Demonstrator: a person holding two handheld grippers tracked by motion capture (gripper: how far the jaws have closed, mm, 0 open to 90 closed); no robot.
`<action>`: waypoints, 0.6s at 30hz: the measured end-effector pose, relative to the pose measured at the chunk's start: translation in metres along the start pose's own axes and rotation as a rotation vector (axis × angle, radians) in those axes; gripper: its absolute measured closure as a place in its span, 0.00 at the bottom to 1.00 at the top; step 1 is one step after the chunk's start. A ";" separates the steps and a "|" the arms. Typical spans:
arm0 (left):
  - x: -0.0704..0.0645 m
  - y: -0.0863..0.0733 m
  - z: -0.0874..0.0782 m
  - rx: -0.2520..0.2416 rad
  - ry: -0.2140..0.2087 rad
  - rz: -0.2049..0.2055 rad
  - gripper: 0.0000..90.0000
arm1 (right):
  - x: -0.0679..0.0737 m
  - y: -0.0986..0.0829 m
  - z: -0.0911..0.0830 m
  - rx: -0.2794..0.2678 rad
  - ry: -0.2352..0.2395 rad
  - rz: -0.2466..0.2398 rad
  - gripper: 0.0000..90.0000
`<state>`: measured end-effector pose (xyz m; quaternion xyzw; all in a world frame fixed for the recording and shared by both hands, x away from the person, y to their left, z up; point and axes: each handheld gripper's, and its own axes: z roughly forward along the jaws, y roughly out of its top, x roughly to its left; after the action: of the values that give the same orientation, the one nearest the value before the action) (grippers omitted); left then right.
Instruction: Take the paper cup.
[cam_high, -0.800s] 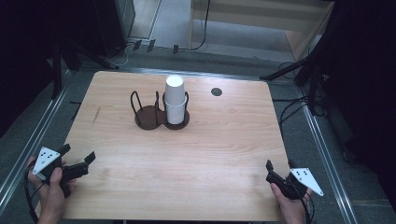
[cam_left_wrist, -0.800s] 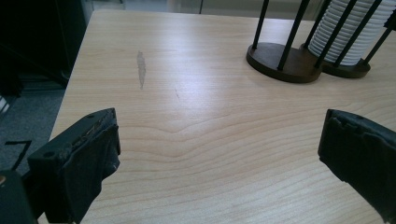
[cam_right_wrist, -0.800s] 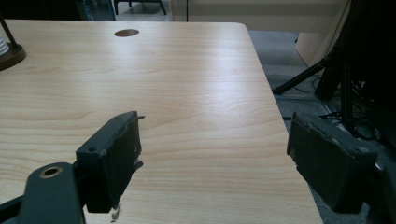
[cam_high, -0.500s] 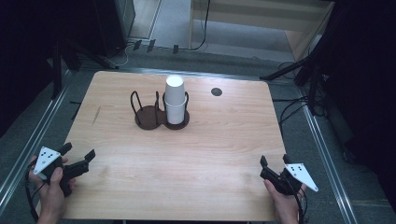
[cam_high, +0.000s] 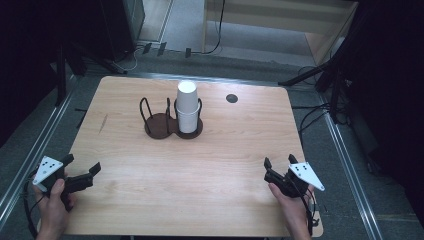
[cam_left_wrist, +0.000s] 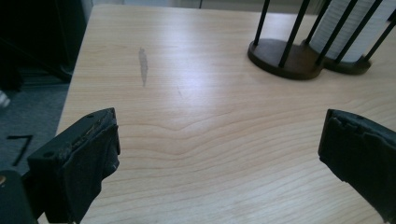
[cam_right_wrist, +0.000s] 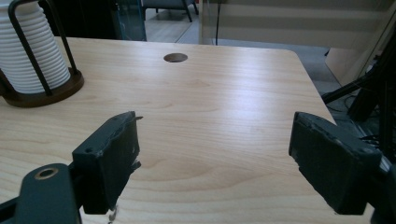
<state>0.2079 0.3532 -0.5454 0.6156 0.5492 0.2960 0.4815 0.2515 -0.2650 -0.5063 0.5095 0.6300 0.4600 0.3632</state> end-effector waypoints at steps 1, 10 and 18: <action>0.000 0.000 0.000 -0.002 0.002 -0.001 0.00 | 0.003 0.002 0.003 0.000 0.004 0.005 0.18; -0.003 -0.004 0.003 0.007 0.011 0.018 0.00 | 0.021 0.013 0.017 0.004 0.047 -0.009 0.18; -0.008 -0.005 0.006 0.018 0.028 0.055 0.00 | 0.033 0.023 0.027 0.022 0.067 -0.025 0.18</action>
<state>0.2099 0.3435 -0.5509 0.6307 0.5413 0.3128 0.4598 0.2763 -0.2259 -0.4919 0.4899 0.6531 0.4653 0.3419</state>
